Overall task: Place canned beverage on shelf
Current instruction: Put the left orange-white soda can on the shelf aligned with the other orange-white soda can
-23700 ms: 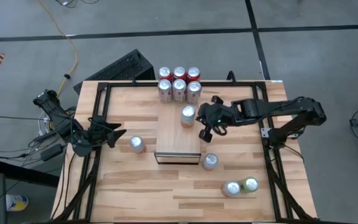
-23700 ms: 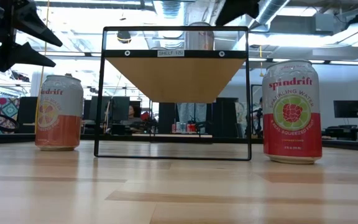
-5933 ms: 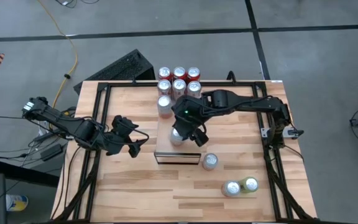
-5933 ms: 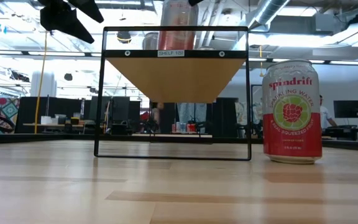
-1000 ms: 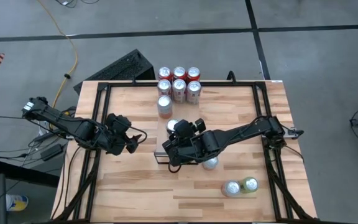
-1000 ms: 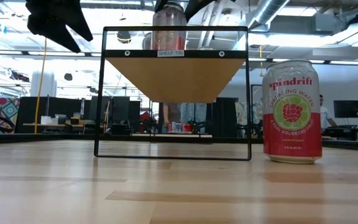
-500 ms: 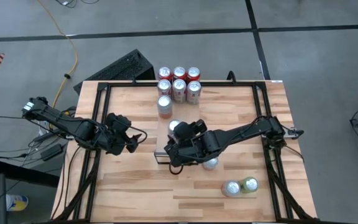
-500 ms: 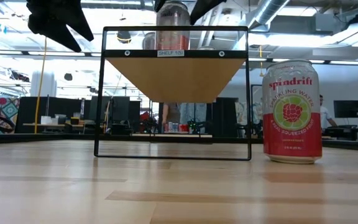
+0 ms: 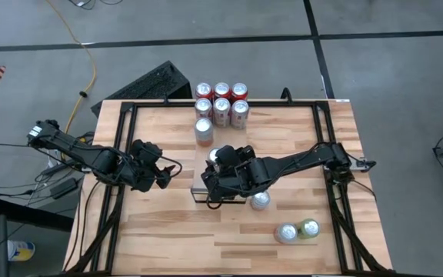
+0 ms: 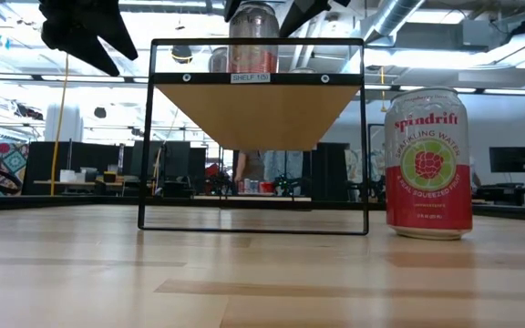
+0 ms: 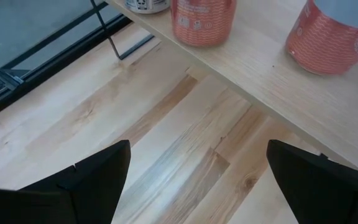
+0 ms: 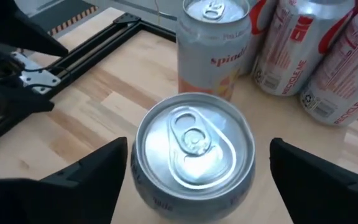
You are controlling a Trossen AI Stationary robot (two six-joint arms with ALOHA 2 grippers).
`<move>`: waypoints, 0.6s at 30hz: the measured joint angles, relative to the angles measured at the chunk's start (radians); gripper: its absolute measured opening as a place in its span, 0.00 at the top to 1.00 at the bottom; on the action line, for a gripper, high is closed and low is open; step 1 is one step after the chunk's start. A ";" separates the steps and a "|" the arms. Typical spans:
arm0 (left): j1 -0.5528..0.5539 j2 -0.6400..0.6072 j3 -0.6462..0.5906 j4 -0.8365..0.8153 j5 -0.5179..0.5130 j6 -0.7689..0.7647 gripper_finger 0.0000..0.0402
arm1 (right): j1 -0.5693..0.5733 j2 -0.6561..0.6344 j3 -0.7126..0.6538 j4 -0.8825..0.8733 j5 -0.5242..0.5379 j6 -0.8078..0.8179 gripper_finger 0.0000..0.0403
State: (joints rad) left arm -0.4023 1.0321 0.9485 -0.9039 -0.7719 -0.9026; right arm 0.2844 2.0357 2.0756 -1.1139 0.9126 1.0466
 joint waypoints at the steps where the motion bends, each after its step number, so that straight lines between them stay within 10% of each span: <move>1: 0.000 0.000 0.000 0.000 0.000 0.000 0.10 | 0.000 0.000 0.000 -0.001 0.000 0.000 0.11; 18: 0.000 0.000 0.000 0.000 0.005 0.001 0.10 | 0.005 -0.002 0.001 -0.003 -0.062 -0.199 0.44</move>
State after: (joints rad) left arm -0.4023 1.0321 0.9485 -0.9043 -0.7673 -0.9019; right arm 0.2890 2.0335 2.0770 -1.1174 0.8509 0.8479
